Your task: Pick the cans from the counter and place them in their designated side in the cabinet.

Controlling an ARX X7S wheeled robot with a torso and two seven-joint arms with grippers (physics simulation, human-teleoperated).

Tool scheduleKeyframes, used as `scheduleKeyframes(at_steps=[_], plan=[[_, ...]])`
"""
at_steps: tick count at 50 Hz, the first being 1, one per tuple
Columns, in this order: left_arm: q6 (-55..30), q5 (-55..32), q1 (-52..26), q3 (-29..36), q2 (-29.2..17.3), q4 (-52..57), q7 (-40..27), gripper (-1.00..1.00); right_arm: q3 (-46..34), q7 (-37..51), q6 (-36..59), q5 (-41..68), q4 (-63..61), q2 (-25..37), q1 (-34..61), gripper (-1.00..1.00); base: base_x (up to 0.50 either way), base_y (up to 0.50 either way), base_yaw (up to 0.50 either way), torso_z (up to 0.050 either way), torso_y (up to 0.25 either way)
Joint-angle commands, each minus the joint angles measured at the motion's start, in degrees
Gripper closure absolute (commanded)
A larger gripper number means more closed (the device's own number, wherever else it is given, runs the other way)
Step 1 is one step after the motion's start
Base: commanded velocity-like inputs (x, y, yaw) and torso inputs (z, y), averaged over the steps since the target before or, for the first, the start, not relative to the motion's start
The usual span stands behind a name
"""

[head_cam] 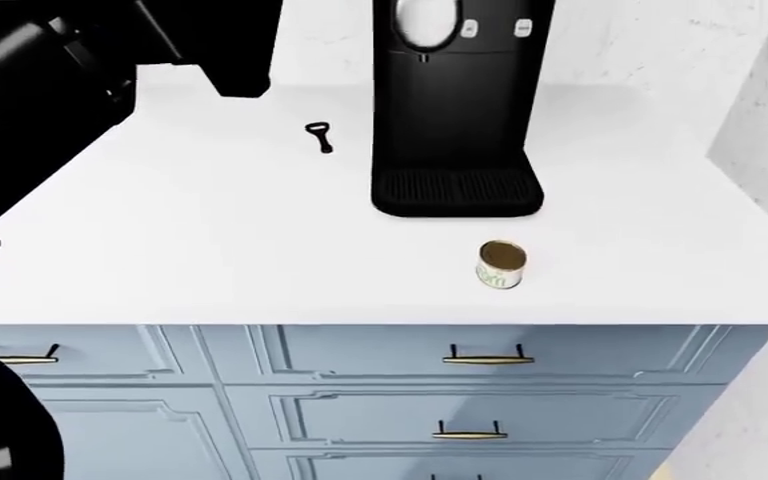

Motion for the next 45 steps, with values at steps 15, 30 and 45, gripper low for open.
scheduleKeyframes(at_steps=[15,30,45], plan=[[1.1,0.9,0.1,0.3,-0.3,0.5,1.4,-1.00,-0.5,-0.5,-0.4,0.1,-0.4,0.0,0.4,1.00,0.16,-0.32,0.00,0.033,0.000],[2.1,-0.2,-0.2,0.6,-1.4,1.2,1.0,-1.00,-0.5,-0.5,-0.4,0.1,-0.4,0.0,0.4,1.00,0.35,-0.15,0.00,0.000,0.000],[3.6,-2.0,-1.7,0.4,-3.1,2.5,-0.3,-1.00,-0.5,-0.5,-0.4,0.1,-0.4,0.0,0.4,1.00,0.39,-0.11,0.00,0.029,0.000]])
